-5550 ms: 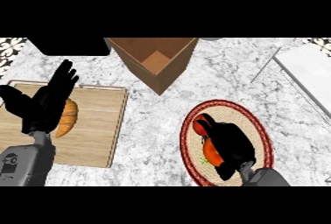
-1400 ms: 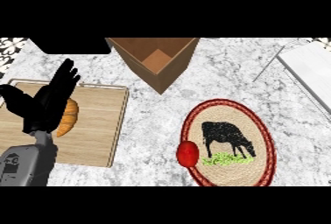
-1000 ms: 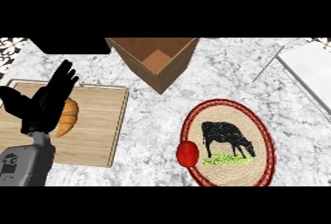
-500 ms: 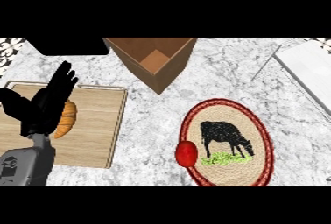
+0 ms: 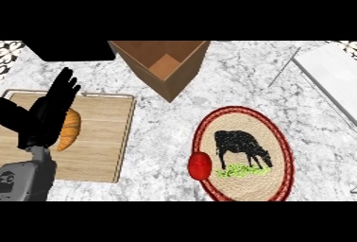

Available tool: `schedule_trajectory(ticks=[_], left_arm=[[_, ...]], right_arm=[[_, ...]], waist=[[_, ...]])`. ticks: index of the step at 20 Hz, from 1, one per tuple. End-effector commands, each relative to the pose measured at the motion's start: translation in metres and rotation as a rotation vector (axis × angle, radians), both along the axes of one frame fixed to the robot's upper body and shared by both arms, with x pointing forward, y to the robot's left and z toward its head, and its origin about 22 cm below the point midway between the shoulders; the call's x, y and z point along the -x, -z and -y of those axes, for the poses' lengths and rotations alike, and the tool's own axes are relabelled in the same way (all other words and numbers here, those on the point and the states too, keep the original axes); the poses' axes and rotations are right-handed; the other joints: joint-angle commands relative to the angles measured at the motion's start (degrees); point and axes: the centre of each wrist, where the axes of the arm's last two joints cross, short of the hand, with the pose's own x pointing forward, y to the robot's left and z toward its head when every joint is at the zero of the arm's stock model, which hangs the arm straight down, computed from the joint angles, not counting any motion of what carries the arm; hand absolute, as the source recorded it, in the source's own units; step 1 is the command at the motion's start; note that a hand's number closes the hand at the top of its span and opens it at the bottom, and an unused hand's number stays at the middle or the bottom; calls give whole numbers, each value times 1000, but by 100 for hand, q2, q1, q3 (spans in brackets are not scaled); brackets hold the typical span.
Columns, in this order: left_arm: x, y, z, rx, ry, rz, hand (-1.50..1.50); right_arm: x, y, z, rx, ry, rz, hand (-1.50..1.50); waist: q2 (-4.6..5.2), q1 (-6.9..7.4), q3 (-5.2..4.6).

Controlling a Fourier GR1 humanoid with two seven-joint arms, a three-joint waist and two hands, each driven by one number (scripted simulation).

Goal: Pick the squash from the placemat and place it in the tiered shelf

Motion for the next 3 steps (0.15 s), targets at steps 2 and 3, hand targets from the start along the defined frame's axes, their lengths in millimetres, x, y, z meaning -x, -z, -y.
schedule_trajectory(ticks=[2,3], left_arm=[[4,4,-4,-1,-14,-11,0],[-5,-8,-2,13,-9,-13,0]], right_arm=[[28,2,1,84,-151,31,-150],[25,3,0,94,-154,25,-150]], waist=[[-14,-64,-4],[-8,-40,-3]])
